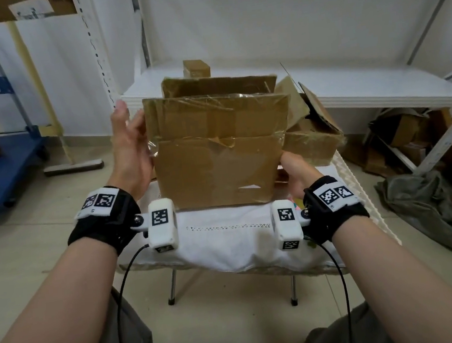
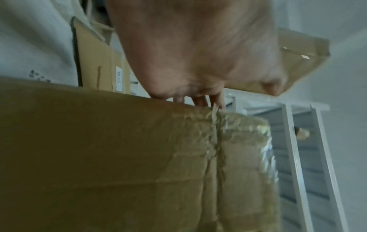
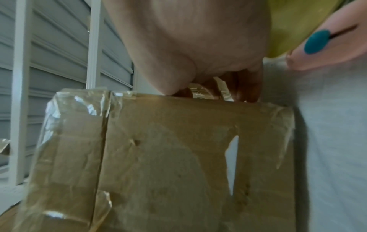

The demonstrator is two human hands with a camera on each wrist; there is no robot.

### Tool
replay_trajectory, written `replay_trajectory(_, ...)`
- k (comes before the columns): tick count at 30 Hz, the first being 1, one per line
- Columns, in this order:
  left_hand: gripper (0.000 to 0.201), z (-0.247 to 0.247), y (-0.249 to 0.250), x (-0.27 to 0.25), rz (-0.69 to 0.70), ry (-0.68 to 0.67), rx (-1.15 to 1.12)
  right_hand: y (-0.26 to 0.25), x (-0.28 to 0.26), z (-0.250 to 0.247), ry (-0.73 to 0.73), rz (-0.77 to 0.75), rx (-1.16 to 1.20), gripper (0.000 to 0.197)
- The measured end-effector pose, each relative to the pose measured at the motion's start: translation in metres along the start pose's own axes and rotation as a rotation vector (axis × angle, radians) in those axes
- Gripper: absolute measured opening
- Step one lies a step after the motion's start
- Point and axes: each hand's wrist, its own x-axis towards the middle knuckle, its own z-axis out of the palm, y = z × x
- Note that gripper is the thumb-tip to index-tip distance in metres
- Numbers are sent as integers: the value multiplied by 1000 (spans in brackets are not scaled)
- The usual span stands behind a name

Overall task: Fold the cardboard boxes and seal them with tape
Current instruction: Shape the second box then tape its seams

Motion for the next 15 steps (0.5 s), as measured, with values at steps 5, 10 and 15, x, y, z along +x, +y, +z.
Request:
replay_trajectory(5,81,5,-3,-6,12,-97,201,-16,-11,-4,150,-404,191,29)
replay_trajectory(10,67,8,-6,-6,42,-79,237,-33,-45,1,52,-574,135,48)
replay_trajectory(15,73,3,-5,0,1,-34,286,-30,-51,3,1,-605,-34,30)
